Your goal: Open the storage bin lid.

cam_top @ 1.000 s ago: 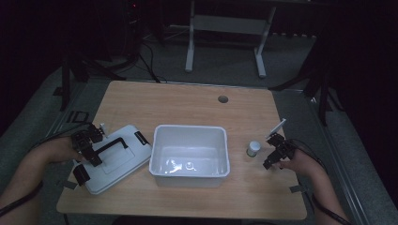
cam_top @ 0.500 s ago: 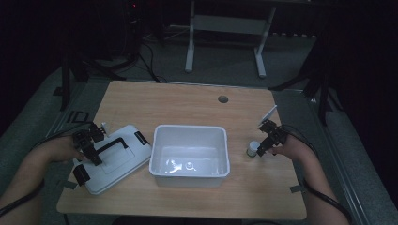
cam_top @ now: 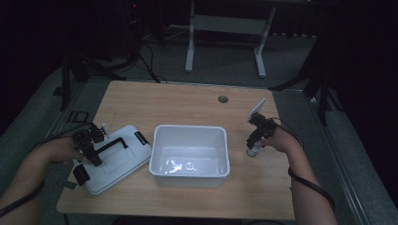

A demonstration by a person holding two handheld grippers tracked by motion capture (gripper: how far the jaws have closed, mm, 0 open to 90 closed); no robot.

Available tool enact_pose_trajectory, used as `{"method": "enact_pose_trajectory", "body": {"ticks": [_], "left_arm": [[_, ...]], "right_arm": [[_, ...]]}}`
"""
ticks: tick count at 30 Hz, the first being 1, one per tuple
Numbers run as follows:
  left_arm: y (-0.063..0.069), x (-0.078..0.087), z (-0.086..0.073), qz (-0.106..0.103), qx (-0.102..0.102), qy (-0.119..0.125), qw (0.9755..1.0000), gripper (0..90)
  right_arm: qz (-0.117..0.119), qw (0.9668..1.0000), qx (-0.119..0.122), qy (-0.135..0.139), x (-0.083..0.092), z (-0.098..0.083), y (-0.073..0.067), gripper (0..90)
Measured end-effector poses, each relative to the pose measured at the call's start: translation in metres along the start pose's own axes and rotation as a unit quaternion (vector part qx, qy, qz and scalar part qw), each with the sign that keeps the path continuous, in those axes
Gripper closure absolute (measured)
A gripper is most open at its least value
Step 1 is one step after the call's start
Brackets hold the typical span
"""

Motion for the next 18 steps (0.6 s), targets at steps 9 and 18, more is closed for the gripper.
{"method": "enact_pose_trajectory", "body": {"ticks": [9,18], "left_arm": [[0.001,-0.001,0.001,-0.001,-0.001,-0.004,1.0000,42.4],[0.000,-0.005,-0.003,-0.003,0.003,-0.008,1.0000,42.4]], "right_arm": [[-0.023,0.9997,-0.005,-0.012,-0.019,0.003,-0.008,22.8],[-0.006,0.9989,-0.004,-0.045,-0.027,0.001,-0.013,49.5]]}}
Point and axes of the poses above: each handheld gripper's, and its own axes: x roughly backward along the jaws, z roughly out of its top, y roughly to its right, the point moved 1 cm from there along -x, roughly forward along the jaws, and after that the axes turned 14 degrees about -z, right-handed, at the moved point
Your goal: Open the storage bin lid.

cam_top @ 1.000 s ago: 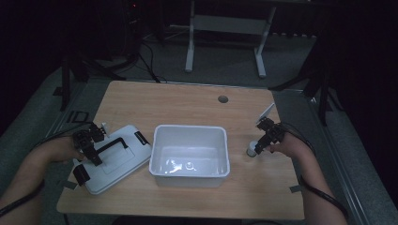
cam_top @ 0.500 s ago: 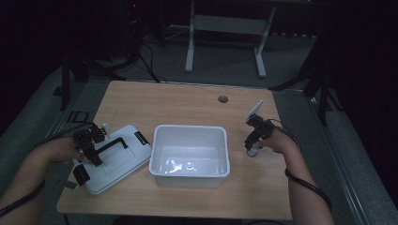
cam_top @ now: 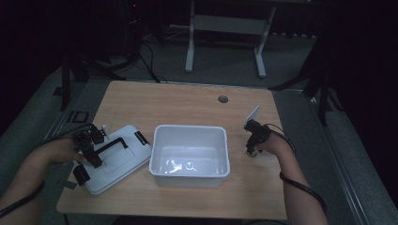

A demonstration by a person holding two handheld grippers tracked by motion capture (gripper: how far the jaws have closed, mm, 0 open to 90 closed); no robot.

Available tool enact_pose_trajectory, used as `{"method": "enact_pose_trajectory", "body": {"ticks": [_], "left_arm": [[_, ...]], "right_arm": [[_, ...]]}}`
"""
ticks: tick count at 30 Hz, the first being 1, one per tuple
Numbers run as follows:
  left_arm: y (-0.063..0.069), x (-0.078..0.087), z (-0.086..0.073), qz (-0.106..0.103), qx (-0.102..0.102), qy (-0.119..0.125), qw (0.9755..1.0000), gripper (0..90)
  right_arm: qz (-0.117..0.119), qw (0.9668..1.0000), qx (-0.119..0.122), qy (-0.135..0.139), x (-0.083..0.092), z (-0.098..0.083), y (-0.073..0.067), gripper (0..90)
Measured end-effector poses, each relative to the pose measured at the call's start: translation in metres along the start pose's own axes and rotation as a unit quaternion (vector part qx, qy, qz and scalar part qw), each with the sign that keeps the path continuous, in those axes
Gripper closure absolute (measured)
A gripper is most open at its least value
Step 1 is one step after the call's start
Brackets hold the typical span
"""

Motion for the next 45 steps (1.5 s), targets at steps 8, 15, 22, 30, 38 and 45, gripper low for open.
{"method": "enact_pose_trajectory", "body": {"ticks": [8,15,22,30,38,45], "left_arm": [[-0.001,-0.001,0.000,0.000,0.001,-0.002,1.0000,42.4],[0.001,0.004,0.000,0.004,0.000,0.003,1.0000,42.4],[0.001,0.003,0.001,0.003,-0.003,0.000,1.0000,42.4],[0.001,0.002,0.001,0.005,-0.003,-0.002,1.0000,42.4],[0.002,0.002,-0.001,0.006,-0.003,-0.001,1.0000,42.4],[0.002,0.002,-0.001,0.006,-0.003,-0.003,1.0000,42.4]], "right_arm": [[0.001,0.9999,0.013,-0.009,0.005,0.003,-0.002,50.0],[-0.001,0.9998,0.020,-0.001,0.019,0.003,-0.001,50.0],[0.002,0.9997,0.021,0.010,0.044,0.007,-0.002,50.0],[0.005,0.9996,0.018,0.019,0.068,0.013,0.000,50.0],[0.004,0.9985,0.046,0.030,0.098,0.018,-0.010,50.0],[0.000,0.9976,0.057,0.040,0.124,0.022,-0.014,50.1]]}}
Point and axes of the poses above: each handheld gripper's, and its own axes: x roughly backward along the jaws, z roughly out of its top, y roughly to its right, the point moved 1 cm from there along -x, roughly forward along the jaws, and after that the axes turned 14 degrees about -z, right-handed, at the moved point
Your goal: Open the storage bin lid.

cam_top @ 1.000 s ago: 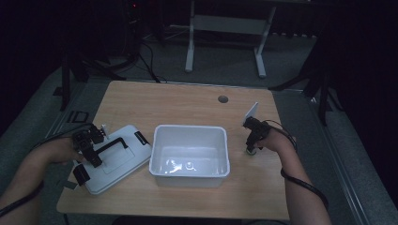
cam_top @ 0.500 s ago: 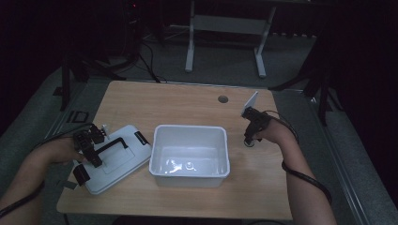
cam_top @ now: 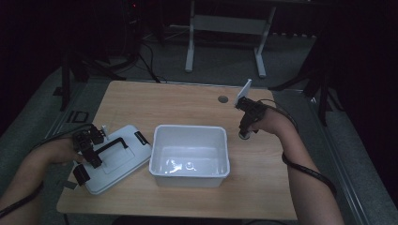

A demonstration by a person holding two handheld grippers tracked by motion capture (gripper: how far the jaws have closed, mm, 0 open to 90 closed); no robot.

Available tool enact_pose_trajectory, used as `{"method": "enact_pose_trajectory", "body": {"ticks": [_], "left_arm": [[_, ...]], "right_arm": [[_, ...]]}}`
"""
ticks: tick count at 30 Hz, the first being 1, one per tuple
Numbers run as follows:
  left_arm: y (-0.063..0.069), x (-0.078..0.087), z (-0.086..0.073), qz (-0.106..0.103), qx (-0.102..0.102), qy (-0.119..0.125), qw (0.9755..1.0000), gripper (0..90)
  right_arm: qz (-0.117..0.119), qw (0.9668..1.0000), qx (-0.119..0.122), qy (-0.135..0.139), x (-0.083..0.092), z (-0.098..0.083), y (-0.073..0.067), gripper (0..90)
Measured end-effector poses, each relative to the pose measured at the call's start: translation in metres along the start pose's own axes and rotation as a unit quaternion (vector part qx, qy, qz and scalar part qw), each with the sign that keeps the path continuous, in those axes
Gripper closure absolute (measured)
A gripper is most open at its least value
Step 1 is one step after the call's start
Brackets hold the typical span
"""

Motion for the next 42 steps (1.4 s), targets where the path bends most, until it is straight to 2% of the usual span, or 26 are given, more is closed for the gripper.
{"method": "enact_pose_trajectory", "body": {"ticks": [4,9,13,21,24,28,35,42], "left_arm": [[0.000,0.000,-0.001,0.001,-0.001,-0.001,1.0000,42.4],[0.000,0.003,-0.003,0.004,0.002,0.001,1.0000,42.4],[-0.001,0.002,-0.004,0.006,0.003,-0.003,1.0000,42.4],[0.000,0.002,-0.005,0.005,0.001,-0.002,1.0000,42.4],[0.000,0.003,-0.005,0.006,0.001,-0.003,1.0000,42.4],[0.001,0.003,-0.005,0.006,0.000,-0.003,1.0000,42.4],[0.001,0.003,-0.005,0.006,-0.001,-0.003,1.0000,42.4],[0.000,0.003,-0.006,0.007,0.001,-0.001,1.0000,42.4]], "right_arm": [[0.006,0.9999,0.001,0.009,0.012,0.003,-0.003,50.1],[-0.008,0.9998,0.015,0.013,0.025,0.009,-0.008,50.1],[-0.007,0.9997,0.011,0.020,0.038,0.014,-0.011,50.1],[-0.009,0.9987,0.026,0.042,0.068,0.026,-0.026,50.0],[-0.005,0.9985,0.032,0.045,0.073,0.028,-0.031,50.1],[-0.001,0.9975,0.042,0.057,0.083,0.035,-0.044,50.1],[-0.001,0.9962,0.067,0.056,0.080,0.044,-0.063,50.1],[0.011,0.9960,0.079,0.040,0.057,0.049,-0.078,50.1]]}}
Point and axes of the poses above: each handheld gripper's, and its own axes: x roughly backward along the jaws, z roughly out of its top, y roughly to its right, the point moved 1 cm from there along -x, roughly forward along the jaws, and after that the axes turned 14 degrees about -z, right-handed, at the moved point
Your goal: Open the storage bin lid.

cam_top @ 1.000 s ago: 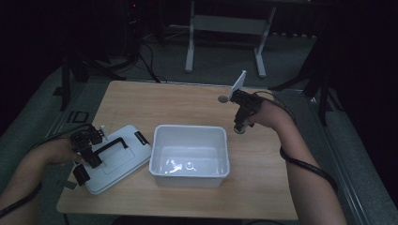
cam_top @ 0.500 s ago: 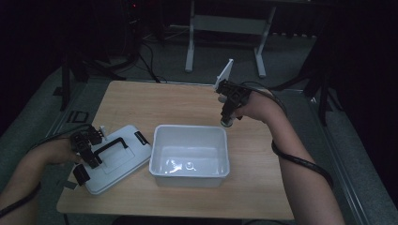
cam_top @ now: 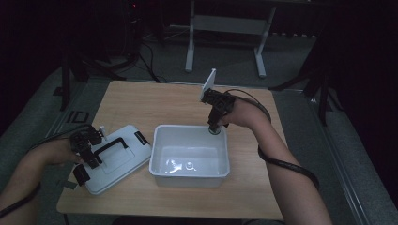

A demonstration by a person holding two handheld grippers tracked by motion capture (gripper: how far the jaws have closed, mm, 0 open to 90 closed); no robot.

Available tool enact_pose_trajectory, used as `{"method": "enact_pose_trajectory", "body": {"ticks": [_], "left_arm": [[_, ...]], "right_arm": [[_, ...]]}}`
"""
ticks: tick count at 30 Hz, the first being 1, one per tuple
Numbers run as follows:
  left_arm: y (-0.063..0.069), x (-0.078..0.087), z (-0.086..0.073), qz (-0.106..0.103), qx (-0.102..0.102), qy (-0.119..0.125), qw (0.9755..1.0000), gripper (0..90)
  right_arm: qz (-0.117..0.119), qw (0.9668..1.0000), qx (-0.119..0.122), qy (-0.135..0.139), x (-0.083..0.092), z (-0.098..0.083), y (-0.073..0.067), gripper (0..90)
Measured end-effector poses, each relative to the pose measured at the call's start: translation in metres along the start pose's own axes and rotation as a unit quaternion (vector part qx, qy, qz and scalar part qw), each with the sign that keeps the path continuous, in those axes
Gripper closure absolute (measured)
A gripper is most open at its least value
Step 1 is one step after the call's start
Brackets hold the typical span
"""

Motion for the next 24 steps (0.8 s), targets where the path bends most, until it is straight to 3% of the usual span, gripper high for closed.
{"method": "enact_pose_trajectory", "body": {"ticks": [6,13,24], "left_arm": [[0.000,-0.002,-0.001,0.001,0.002,-0.002,1.0000,42.4],[-0.001,-0.004,-0.001,-0.001,0.002,-0.004,1.0000,42.4],[0.000,-0.004,-0.001,-0.001,0.001,-0.005,1.0000,42.4]], "right_arm": [[0.011,0.9998,0.009,-0.015,-0.026,0.003,-0.010,50.1],[0.007,0.9992,0.023,-0.033,-0.058,0.004,-0.021,50.1],[-0.001,0.9991,0.030,-0.031,-0.077,0.006,-0.032,50.1]]}}
Point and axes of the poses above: each handheld gripper's, and its own axes: x roughly backward along the jaws, z roughly out of its top, y roughly to its right, the point moved 1 cm from there along -x, roughly forward along the jaws, and after that the axes turned 14 degrees about -z, right-handed, at the moved point
